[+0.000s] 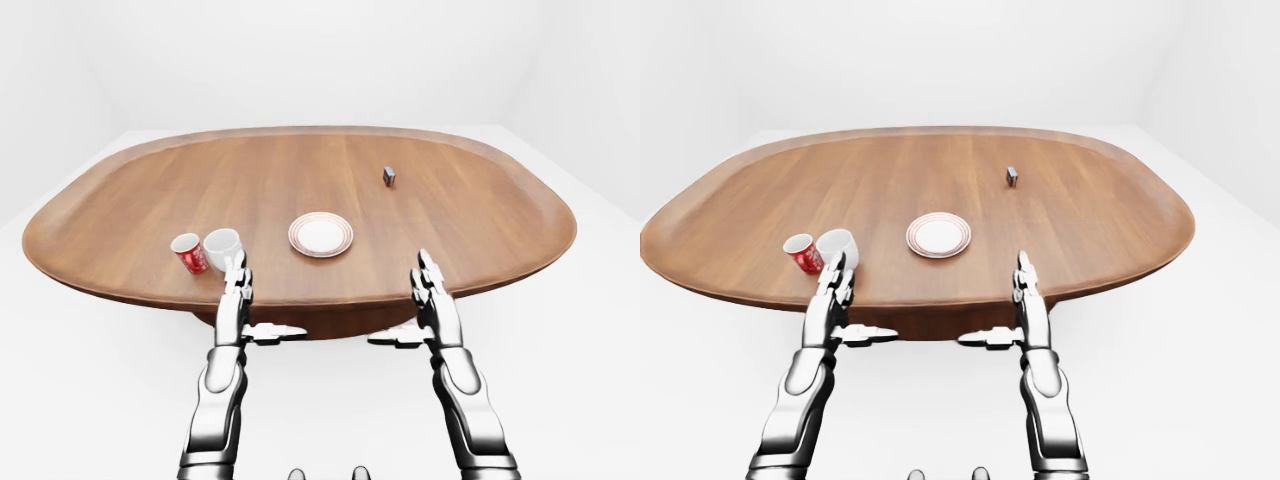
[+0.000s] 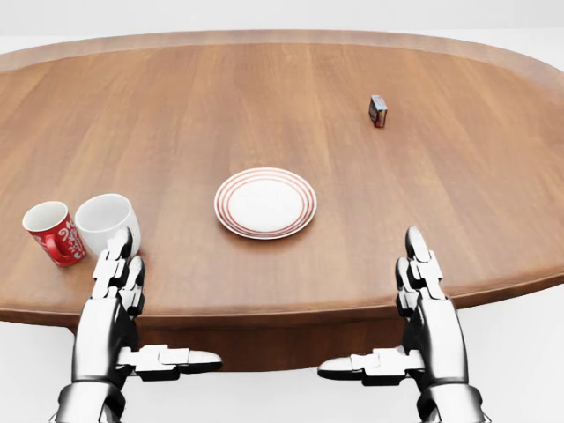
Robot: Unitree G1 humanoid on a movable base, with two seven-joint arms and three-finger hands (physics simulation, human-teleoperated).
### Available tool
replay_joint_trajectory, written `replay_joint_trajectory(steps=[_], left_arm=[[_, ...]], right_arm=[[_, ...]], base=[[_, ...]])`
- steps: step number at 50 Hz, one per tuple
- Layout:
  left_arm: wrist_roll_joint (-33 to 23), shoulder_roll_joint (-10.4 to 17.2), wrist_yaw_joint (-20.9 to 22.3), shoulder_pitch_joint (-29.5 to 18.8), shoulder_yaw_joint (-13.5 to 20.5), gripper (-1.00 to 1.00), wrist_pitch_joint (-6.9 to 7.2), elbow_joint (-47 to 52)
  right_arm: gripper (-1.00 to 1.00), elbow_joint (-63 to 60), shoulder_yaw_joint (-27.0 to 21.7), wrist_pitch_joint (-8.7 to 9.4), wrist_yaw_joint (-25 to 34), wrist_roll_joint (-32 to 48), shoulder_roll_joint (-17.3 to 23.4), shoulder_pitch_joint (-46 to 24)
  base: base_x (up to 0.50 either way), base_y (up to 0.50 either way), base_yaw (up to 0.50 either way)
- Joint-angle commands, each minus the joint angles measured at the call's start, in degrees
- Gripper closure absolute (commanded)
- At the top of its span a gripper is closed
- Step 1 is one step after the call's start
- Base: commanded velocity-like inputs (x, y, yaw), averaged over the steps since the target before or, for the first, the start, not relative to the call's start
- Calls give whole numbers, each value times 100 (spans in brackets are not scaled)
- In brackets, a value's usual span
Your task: Put the white mug on the plate.
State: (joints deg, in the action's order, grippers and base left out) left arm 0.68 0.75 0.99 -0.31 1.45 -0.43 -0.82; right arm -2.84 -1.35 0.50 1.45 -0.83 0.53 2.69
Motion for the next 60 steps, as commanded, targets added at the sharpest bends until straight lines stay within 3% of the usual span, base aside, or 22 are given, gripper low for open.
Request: replay_joint_trajectory(steps=[1, 4, 10, 11, 13, 15, 21, 23, 25, 27, 31, 41, 60], left_arm=[[160, 151, 197, 37, 314, -100, -73, -2], [187, 160, 177, -38, 355, -100, 16, 38], [262, 204, 158, -102, 450, -100, 36, 99], [365, 233, 167, -95, 523, -100, 235, 355], [457, 287, 181, -135, 626, -100, 391, 641], [590, 350, 165, -213, 771, -100, 543, 910], [1020, 728, 194, -421, 1479, -100, 543, 1968], [1387, 970, 214, -519, 1987, -100, 543, 2388], [1644, 1107, 194, -582, 2230, -100, 543, 2542], [1973, 1349, 44, -758, 2635, -100, 543, 2604], [2407, 1722, -215, -912, 3060, -100, 543, 2559], [2720, 1944, -433, -868, 3228, -100, 543, 2572], [2680, 1964, -465, -866, 3186, -100, 543, 2382]], right_arm=[[-100, -593, -299, -12, 311, -139, 47, 672], [-100, -655, -333, 61, 318, -119, 49, 637], [-100, -735, -425, 61, 344, -106, 58, 644], [-100, -1019, -460, 145, 328, -97, 59, 725], [-100, -1616, -547, 437, 306, -79, 50, 848], [-100, -2169, -632, 450, 312, 14, 49, 932], [-100, -4517, -1560, 450, 629, -266, -50, 1008], [-100, -5414, -2234, 450, 789, -547, -68, 984], [-100, -5681, -2605, 450, 880, -711, -65, 879], [-100, -5712, -2977, 450, 619, -1279, 309, 976], [-100, -5715, -3233, 450, -26, -2207, 949, 1480], [-100, -5715, -3320, 450, -238, -2446, 1125, 1847], [-100, -5715, -2966, 450, -454, -2457, 1393, 1997]], base=[[0, 0, 0], [0, 0, 0], [0, 0, 0], [0, 0, 0], [0, 0, 0], [0, 0, 0], [0, 0, 0], [0, 0, 0], [0, 0, 0], [0, 0, 0], [0, 0, 0], [0, 0, 0], [0, 22, 0]])
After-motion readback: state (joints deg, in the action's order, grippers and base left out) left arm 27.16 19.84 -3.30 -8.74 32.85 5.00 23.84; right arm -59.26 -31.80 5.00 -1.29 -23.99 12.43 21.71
